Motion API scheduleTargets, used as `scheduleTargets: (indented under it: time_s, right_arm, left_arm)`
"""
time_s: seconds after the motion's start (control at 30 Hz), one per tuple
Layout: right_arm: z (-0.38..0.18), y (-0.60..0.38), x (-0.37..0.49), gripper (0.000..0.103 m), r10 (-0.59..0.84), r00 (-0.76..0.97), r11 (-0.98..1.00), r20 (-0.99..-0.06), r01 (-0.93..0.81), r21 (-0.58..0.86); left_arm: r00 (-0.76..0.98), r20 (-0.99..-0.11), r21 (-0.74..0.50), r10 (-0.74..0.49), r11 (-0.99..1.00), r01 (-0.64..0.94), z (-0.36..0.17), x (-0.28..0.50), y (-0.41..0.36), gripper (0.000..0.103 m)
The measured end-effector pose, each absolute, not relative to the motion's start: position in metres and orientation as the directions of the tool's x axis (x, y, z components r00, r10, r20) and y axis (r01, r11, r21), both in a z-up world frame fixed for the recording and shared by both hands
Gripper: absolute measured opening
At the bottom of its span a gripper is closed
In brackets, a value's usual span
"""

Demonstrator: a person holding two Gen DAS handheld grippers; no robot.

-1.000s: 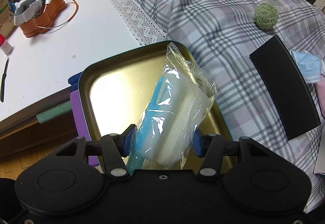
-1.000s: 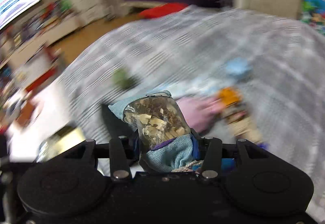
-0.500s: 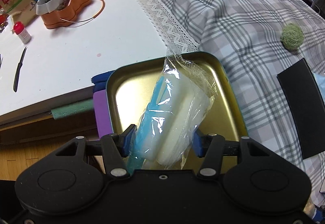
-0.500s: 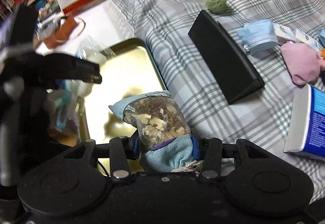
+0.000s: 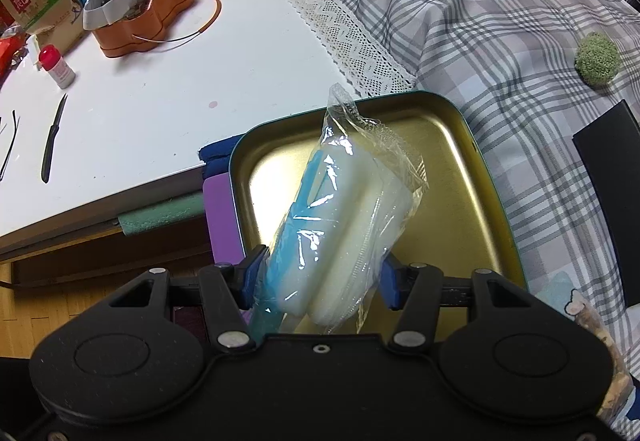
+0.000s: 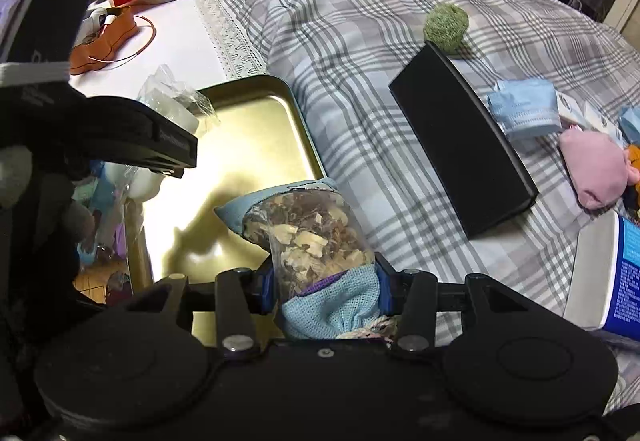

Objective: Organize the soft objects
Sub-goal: 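Open left tool to drop sponge bag while right tool releases snack bag in tray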

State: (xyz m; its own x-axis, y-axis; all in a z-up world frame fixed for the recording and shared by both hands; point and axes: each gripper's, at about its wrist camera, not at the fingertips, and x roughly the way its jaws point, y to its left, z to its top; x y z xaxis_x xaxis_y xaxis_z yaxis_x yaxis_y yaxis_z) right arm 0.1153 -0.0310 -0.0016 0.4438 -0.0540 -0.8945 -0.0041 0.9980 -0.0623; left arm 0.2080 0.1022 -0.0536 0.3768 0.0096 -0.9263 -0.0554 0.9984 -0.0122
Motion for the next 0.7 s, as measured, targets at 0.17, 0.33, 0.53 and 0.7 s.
scheduleTargets:
  time_s: [0.17, 0.33, 0.53, 0.7]
  right_arm:
    - [-0.003, -0.025, 0.119, 0.046, -0.047, 0.454, 0.999, -0.89, 0.001, -0.052]
    - [-0.001, -0.022, 0.121, 0.064, -0.042, 0.478, 0.999, -0.877, 0.0, -0.047]
    - [0.005, -0.015, 0.119, 0.064, -0.079, 0.485, 0.995, -0.871, -0.012, -0.097]
    - [0.004, -0.014, 0.116, 0.064, -0.095, 0.467, 0.994, -0.879, -0.01, -0.113]
  left_arm:
    - [0.373, -0.928, -0.007, 0.011, 0.999, -0.047, -0.055, 0.208, 0.101, 0.055]
    - [0.371, -0.929, 0.0, 0.014, 0.999, -0.039, -0.055, 0.207, 0.101, 0.065]
    - [0.361, -0.933, -0.005, 0.005, 1.0, -0.026, -0.056, 0.206, 0.1, 0.067]
    - [0.358, -0.934, -0.005, 0.003, 1.0, -0.022, -0.056, 0.206, 0.1, 0.068]
